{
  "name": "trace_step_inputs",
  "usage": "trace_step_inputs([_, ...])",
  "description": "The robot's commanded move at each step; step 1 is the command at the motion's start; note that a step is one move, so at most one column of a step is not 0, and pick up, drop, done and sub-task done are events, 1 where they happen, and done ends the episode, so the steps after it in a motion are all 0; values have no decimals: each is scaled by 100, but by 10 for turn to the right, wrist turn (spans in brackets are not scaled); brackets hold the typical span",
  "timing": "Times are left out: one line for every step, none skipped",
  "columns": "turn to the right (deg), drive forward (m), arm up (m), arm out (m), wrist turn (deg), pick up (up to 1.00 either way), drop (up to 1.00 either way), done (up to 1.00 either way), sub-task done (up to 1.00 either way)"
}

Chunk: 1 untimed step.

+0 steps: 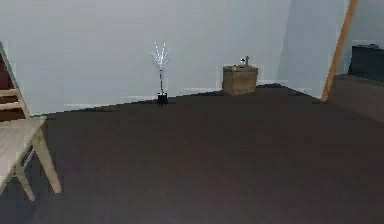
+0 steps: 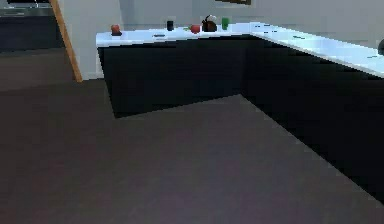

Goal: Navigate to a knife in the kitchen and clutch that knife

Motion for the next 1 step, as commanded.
trace_step_inputs([0,10,0,0,0,0,0,0,0])
